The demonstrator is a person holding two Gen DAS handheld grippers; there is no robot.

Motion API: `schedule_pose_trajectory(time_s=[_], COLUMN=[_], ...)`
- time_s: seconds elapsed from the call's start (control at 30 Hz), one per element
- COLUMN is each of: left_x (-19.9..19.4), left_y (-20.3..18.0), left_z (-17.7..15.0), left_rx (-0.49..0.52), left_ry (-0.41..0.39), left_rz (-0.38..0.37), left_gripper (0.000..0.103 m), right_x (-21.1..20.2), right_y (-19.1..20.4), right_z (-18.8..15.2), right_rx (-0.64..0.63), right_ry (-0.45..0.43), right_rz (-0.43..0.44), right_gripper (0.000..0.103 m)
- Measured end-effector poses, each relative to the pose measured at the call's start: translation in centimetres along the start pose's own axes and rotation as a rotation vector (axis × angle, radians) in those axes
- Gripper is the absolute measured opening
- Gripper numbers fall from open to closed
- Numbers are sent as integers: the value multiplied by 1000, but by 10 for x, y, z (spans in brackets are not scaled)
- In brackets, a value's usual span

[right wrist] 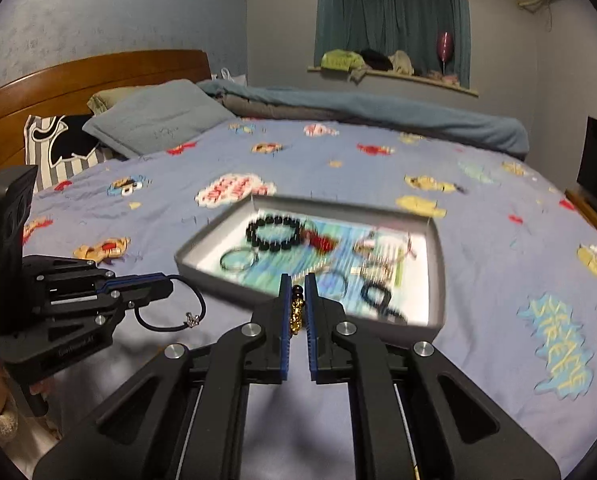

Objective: Organize jewelry
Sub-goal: 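Lift and carry both held bracelets over the grey box with both tools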

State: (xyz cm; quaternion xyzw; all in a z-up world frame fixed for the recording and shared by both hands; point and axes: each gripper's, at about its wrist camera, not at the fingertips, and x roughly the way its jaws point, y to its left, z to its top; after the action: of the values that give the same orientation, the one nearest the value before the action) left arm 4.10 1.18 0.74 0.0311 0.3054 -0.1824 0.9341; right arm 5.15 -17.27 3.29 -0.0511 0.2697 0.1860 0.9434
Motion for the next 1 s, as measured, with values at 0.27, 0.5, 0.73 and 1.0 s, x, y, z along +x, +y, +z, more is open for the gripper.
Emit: schedule_pose_trajectory(time_s=[0.27, 0.5, 0.73, 1.0], left_x=[27, 66, 97, 114], left_y=[18, 40, 68, 74], left_z=[39, 48, 35, 18], left_rx=[-25, -24, -86, -105], left_ry=[-12, 39, 108, 176], left_rz=[35, 61, 24, -2], left_gripper=[4, 4, 4, 4], right_x=[26, 78, 122, 145], right_y=[-7, -11, -14, -18], right_z=[36, 39, 35, 20], right_rx=[10, 38, 60, 58], right_ry=[-44, 1, 49, 143], right_rz=[-24, 8, 39, 30], right_gripper=[7, 7, 7, 7])
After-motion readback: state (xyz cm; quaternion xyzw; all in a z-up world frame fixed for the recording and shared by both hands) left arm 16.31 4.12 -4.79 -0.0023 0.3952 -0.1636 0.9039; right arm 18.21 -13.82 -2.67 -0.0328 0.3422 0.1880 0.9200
